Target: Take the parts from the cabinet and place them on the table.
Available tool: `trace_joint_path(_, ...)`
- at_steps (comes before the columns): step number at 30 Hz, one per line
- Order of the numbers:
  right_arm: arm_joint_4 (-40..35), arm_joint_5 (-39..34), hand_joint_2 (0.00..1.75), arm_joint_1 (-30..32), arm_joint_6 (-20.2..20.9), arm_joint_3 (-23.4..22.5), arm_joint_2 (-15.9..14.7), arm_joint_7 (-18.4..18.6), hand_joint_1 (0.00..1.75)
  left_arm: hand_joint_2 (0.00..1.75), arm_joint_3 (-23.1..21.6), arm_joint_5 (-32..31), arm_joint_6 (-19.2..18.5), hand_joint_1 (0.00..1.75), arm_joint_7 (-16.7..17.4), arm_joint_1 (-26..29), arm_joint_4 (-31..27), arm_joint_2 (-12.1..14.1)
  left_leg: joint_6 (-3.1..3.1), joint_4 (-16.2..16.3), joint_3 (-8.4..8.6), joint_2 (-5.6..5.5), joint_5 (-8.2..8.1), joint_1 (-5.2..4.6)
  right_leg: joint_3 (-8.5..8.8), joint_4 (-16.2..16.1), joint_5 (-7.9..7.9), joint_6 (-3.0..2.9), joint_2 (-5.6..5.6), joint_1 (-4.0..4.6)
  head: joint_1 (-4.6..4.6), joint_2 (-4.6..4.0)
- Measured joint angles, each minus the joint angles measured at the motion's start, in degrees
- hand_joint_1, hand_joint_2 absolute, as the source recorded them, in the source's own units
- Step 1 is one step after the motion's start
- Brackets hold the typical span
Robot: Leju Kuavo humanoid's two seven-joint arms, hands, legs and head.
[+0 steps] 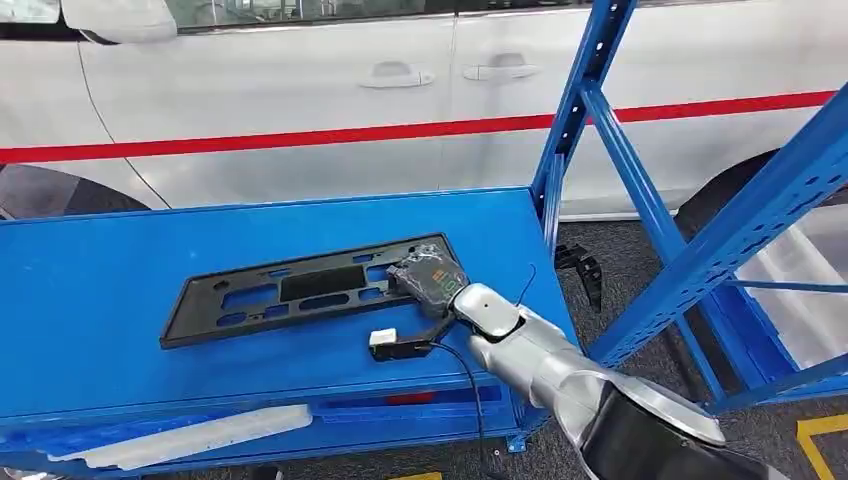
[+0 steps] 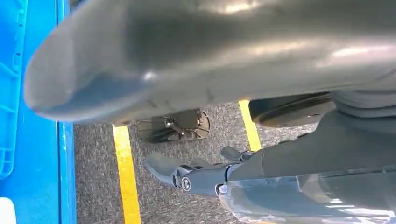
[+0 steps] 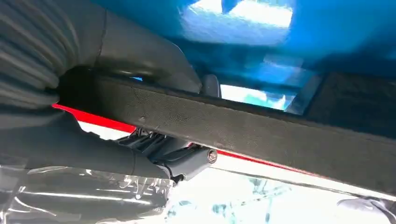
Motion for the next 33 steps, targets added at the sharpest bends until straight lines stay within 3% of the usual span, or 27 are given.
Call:
trace_joint_path(5,-0.83,1.66,1.75,-0.69,-0.08,-0.33,-0.42,-0.46,1.75,0.00,-0.13,-0.70,-0.04,0.00,0.39,0.02,0.00,-0.02,0.01,0.00,-0.02,-0.01,0.03,0.00,-0.01,0.00,0.07,0.00,0.01,0.00,0.00,0.00)
trace_joint_path(11,-2.45,2.91,1.75,-8.40,7.77,-1.29,-1.12,-0.29,1.69,0.00,-0.92,-1.20,-0.02,0.00,1.31,-0.06,0.00,-0.02,0.00,0.00,-0.65,0.00,0.38,0.00,-0.64,0.04,0.43,0.01,0.07,0.01,0.00,0.00)
trace_joint_path(16,-2.30,1.78,1.75,-15.00,13.96,-1.66,-0.90,-2.57,1.75,0.00,-1.01,-0.81,0.26,0.00,1.33,-0.21,0.00,-0.02,0.03,0.00,-0.69,0.00,0.40,0.00,-0.63,0.05,0.42,0.01,0.06,0.01,0.00,0.00)
trace_joint_path(19,-1.55,0.31,1.75,-16.50,14.67,-1.57,-0.26,-4.11,1.75,0.00,-1.01,-0.39,0.48,0.00,1.07,-0.40,0.00,-0.02,0.02,0.00,-0.72,-0.01,0.37,0.00,-0.66,0.05,0.40,0.01,0.06,0.01,0.00,0.00)
trace_joint_path(20,-1.29,-0.24,1.75,-16.68,14.56,-1.55,-0.04,-4.48,1.62,0.00,-1.01,-0.26,0.50,0.00,0.90,-0.44,0.00,-0.02,0.01,0.00,-0.72,-0.01,0.36,0.00,-0.66,0.05,0.38,0.01,0.05,0.01,0.00,0.00)
trace_joint_path(21,-0.96,-0.74,1.75,-16.81,14.49,-1.49,0.15,-4.74,1.17,0.00,-1.01,-0.13,0.50,0.00,0.79,-0.48,0.00,-0.02,0.00,0.00,-0.72,-0.02,0.35,0.00,-0.66,0.05,0.37,0.02,0.05,0.01,0.00,0.00)
trace_joint_path(22,-0.57,-1.11,1.75,-16.88,14.39,-1.34,0.41,-4.87,0.00,0.00,-1.01,-0.11,0.50,0.00,0.74,-0.50,0.00,0.00,-0.01,0.00,-0.72,-0.02,0.34,0.00,-0.66,0.05,0.35,0.03,0.04,0.01,0.00,0.00)
trace_joint_path(25,0.55,-1.88,1.75,-16.96,13.09,-1.14,0.94,-5.07,0.00,0.00,-1.01,-0.07,0.59,0.00,0.68,-0.50,0.00,0.02,-0.03,0.00,-0.72,-0.02,0.31,0.00,-0.66,0.05,0.33,0.01,0.05,0.01,0.00,0.00)
trace_joint_path(26,0.87,-2.08,1.75,-16.95,12.92,-1.03,1.11,-5.09,0.33,0.00,-1.01,-0.02,0.61,0.00,0.66,-0.51,0.00,0.04,-0.03,0.00,-0.72,-0.01,0.31,0.00,-0.66,0.05,0.33,0.00,0.05,0.01,0.00,0.00)
trace_joint_path(28,1.50,-2.73,1.75,-16.96,12.44,-0.79,1.57,-5.23,0.26,0.00,-0.98,0.09,0.63,0.00,0.57,-0.49,0.00,0.09,-0.03,0.00,-0.72,-0.01,0.31,0.00,-0.66,0.05,0.32,0.00,0.05,0.01,0.00,0.00)
trace_joint_path(30,1.90,-3.02,1.75,-16.96,12.15,-0.59,1.92,-5.25,0.05,0.00,-0.94,0.15,0.63,0.00,0.44,-0.49,0.00,0.11,-0.02,0.00,-0.72,-0.02,0.31,0.00,-0.66,0.05,0.32,0.00,0.04,0.01,0.00,0.00)
trace_joint_path(33,2.51,-3.45,1.75,-16.96,11.81,-0.16,2.31,-5.25,0.02,0.00,-0.90,0.48,0.63,0.00,0.31,-0.46,0.00,0.15,-0.02,0.00,-0.72,-0.02,0.31,0.00,-0.65,0.05,0.32,0.00,0.04,0.01,0.00,0.00)
